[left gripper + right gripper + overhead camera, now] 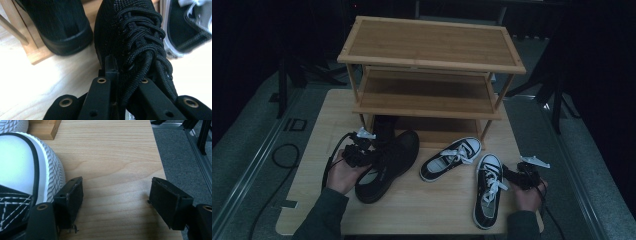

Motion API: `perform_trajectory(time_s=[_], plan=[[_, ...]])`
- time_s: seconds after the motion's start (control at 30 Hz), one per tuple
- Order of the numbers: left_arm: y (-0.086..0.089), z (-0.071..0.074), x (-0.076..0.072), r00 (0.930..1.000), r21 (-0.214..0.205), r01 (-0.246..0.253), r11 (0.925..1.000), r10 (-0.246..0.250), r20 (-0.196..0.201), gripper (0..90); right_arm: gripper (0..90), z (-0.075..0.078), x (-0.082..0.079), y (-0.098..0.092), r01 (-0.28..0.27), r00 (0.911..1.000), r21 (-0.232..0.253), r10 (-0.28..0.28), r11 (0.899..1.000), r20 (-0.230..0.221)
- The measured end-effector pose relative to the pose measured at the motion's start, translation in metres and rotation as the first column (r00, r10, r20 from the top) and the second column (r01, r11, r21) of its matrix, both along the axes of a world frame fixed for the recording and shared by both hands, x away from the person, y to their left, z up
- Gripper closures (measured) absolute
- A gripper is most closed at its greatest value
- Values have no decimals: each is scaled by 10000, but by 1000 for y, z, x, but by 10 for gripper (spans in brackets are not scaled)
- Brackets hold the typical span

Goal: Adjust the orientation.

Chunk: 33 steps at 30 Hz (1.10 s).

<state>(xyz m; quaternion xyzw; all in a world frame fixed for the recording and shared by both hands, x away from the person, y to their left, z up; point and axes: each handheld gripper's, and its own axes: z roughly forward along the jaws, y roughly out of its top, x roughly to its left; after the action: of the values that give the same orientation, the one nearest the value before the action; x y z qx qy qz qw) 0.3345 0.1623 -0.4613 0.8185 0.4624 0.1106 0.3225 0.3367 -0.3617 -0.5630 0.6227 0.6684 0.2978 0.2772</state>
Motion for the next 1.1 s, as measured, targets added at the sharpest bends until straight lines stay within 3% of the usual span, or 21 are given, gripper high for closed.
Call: perform_trajectory(time_s=[0.27, 0.5, 0.93, 1.1], plan=[[-18, 0, 13, 9959, -15, -892, 9960, 893, 123, 875, 270, 0, 0, 0, -20, 10000, -2, 20, 10000, 1], [-27, -2, 22, 9915, -208, -1271, 9917, 1276, 248, 874, 270, 0, 0, 0, -44, 10000, -3, 44, 10000, -2], [-39, -7, 38, 9696, -609, -2321, 9708, 2358, 646, 874, 269, 0, 0, -1, -62, 10000, -3, 62, 10000, -7], [-42, -9, 43, 9635, -803, -2563, 9632, 2612, 579, 873, 269, 0, 0, 0, -59, 10000, -5, 59, 10000, -7]])
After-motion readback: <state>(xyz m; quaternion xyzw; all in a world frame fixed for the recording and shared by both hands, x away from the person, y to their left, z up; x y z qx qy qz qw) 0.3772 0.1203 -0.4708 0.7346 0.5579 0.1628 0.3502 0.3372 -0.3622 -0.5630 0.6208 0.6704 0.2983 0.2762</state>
